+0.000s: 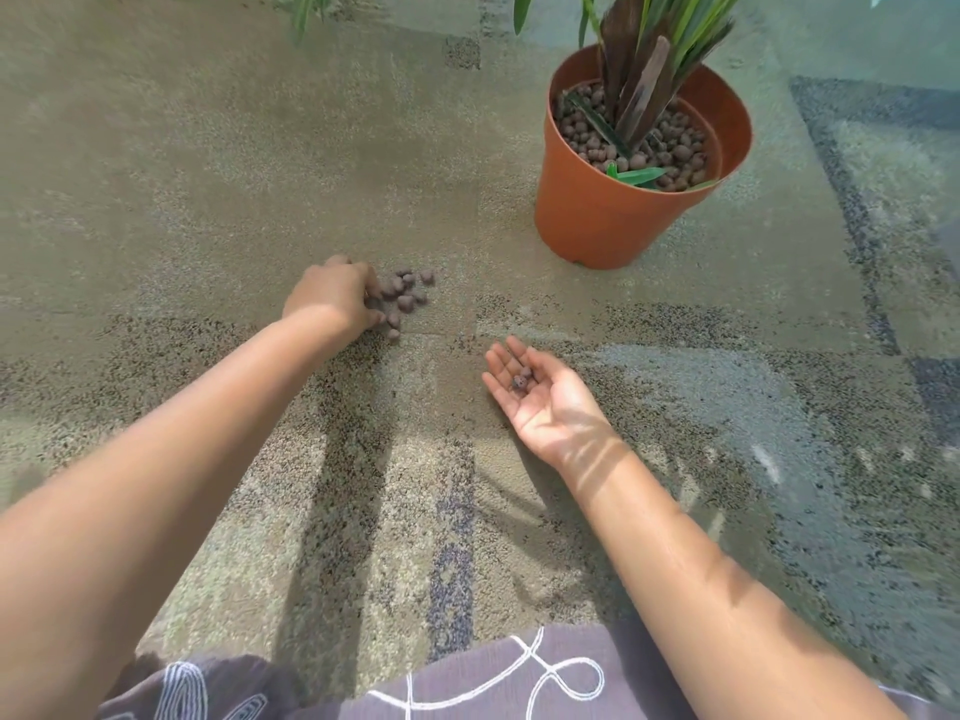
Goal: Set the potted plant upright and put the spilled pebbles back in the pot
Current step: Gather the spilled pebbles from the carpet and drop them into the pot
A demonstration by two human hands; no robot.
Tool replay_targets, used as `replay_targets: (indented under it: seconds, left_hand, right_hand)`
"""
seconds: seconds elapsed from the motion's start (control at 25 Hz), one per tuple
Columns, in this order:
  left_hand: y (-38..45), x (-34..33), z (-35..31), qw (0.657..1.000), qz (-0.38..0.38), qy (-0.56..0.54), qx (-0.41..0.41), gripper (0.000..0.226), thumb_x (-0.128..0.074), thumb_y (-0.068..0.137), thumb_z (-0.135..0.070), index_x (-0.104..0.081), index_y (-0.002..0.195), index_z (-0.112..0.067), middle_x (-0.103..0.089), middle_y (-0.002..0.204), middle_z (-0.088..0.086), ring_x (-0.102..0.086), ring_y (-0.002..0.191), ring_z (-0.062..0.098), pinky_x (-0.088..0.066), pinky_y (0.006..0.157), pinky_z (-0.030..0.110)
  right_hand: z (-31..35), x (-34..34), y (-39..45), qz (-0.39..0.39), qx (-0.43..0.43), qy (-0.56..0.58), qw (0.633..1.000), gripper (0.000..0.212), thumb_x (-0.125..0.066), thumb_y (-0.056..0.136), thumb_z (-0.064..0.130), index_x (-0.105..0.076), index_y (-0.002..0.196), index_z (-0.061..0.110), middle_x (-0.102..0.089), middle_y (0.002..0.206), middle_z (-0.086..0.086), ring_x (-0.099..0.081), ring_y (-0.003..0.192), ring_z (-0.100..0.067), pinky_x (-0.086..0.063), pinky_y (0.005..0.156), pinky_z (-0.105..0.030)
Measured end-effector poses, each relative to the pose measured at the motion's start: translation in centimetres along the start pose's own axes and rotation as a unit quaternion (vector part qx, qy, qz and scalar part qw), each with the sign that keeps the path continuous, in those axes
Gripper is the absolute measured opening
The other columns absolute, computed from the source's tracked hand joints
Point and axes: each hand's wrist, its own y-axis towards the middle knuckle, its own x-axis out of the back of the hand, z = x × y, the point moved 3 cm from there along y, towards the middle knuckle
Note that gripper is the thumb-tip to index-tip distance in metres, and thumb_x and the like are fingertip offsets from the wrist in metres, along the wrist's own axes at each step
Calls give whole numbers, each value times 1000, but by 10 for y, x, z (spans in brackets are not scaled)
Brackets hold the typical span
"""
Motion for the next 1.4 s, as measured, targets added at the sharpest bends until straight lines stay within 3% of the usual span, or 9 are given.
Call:
replay_targets:
  seconds: [0.32,0.56,0.68,0.84,0.96,1.08,1.16,1.28,1.4]
  left_hand:
    - [-11,4,-2,1000,-7,-19,23,29,-66,82,-15,-58,109,-9,-50,116,16,-53,98,33,-39,75,33]
    - [-29,15,-25,988,-45,-145,14,22,-65,81,-18,-58,101,-10,-53,102,7,-51,83,18,-43,72,30]
    - [-55,5,-60,979,8,-197,-50,15,-65,82,-21,-59,94,-16,-57,94,-2,-55,83,13,-45,72,22]
    - [-78,-12,-112,981,115,-88,-132,27,-63,83,-31,-56,107,-24,-46,105,-5,-49,91,13,-43,80,26]
    - [-81,-7,-122,978,123,-64,-158,35,-58,86,-35,-51,118,-25,-44,108,-6,-52,91,13,-43,76,28]
    - [-68,10,-99,990,60,-30,-120,30,-54,88,-33,-51,116,-21,-51,111,-2,-55,95,15,-49,84,32]
    - [-55,20,-67,997,43,40,-56,27,-56,88,-24,-53,114,-17,-54,104,2,-56,92,21,-51,79,34]
    - [-46,19,-17,980,130,139,54,40,-61,85,-18,-47,122,-9,-55,105,10,-58,94,28,-52,81,39]
    - [-44,9,6,975,181,101,83,50,-67,81,-16,-45,124,-5,-56,113,13,-58,94,28,-52,82,37]
  right_hand:
    - [-3,3,-6,-15,2,-9,1000,22,-44,96,12,-62,101,2,-73,84,-13,-71,80,-24,-56,78,-39]
    - [-3,4,-9,-20,1,-19,1000,23,-44,96,13,-62,105,2,-73,87,-13,-70,84,-24,-56,80,-40]
    - [-6,2,-10,-18,-1,-28,999,22,-44,96,14,-62,101,2,-72,85,-13,-68,86,-24,-54,83,-39]
    - [-10,-8,-13,1,-7,-18,1000,26,-42,98,22,-59,93,3,-69,72,-11,-66,62,-18,-57,72,-35]
    - [-9,-11,-15,-2,-6,5,1000,28,-40,98,23,-60,90,5,-68,64,-8,-65,56,-15,-57,69,-36]
    - [-8,-7,-15,-11,-7,10,1000,26,-42,97,17,-61,101,1,-71,81,-15,-70,75,-23,-55,79,-43]
    - [-7,-4,-16,-18,-11,4,1000,24,-44,96,14,-62,99,0,-72,88,-17,-71,81,-26,-55,78,-42]
    - [-8,-1,-18,-21,-16,-2,1000,22,-46,95,14,-63,99,0,-72,89,-17,-71,84,-27,-56,80,-41]
    - [-10,0,-17,-16,-14,-9,1000,22,-49,94,14,-62,102,-1,-72,91,-18,-70,88,-28,-55,80,-44]
